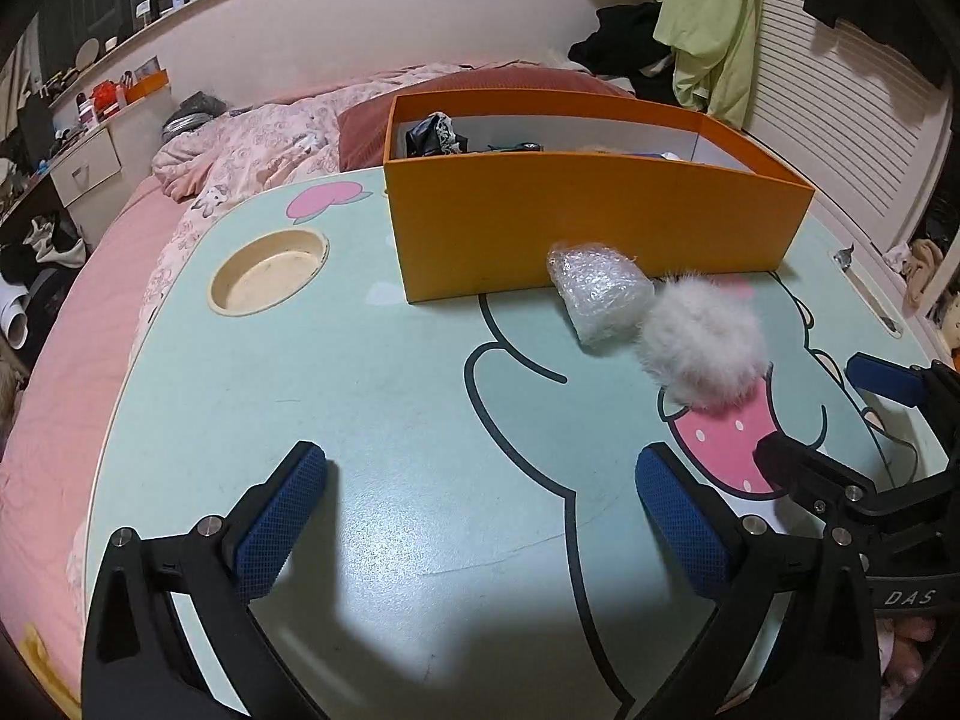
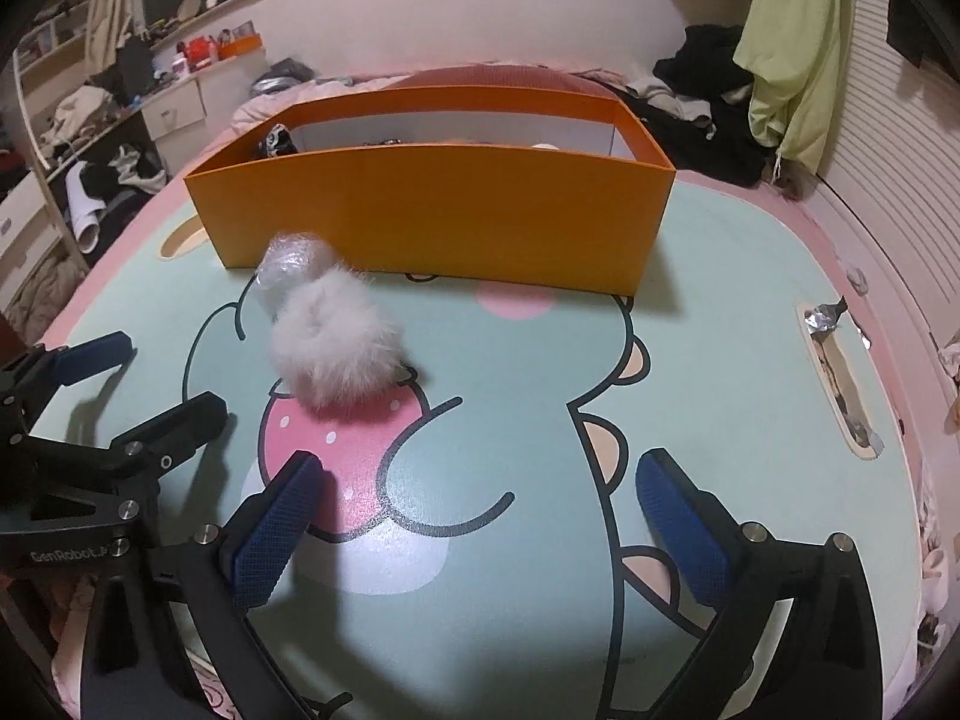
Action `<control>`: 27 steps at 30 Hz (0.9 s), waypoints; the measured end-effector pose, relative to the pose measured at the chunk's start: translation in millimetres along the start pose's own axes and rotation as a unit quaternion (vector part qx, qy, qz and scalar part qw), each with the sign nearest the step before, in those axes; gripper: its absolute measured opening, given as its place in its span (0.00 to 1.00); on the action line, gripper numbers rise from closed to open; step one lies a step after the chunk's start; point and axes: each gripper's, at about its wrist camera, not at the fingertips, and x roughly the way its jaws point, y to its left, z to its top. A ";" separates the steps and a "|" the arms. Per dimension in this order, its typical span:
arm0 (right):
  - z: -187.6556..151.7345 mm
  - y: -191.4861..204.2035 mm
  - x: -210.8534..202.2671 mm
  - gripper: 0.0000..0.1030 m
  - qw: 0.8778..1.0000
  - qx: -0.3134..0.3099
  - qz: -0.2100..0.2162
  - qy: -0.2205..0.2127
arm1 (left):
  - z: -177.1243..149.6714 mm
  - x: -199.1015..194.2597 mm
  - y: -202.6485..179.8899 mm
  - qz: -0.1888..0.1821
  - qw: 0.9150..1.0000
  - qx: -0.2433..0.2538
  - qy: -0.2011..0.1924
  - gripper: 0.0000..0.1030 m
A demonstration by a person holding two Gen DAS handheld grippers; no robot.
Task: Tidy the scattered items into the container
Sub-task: 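Grasp the clear plastic bag with left tool while right tool grasps the white pompom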
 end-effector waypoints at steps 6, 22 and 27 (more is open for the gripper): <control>-0.7 0.7 -1.0 1.00 1.000 0.001 0.000 -0.006 | 0.6 0.2 0.2 0.000 1.000 0.000 0.000 1.00; 41.7 14.6 -3.3 0.76 0.998 0.004 0.062 -0.013 | 0.2 -1.8 -0.7 0.004 1.000 -0.003 -0.003 1.00; 54.7 31.9 23.8 0.61 0.996 -0.021 0.084 0.025 | 0.1 -2.2 -0.3 0.004 1.000 -0.003 -0.004 1.00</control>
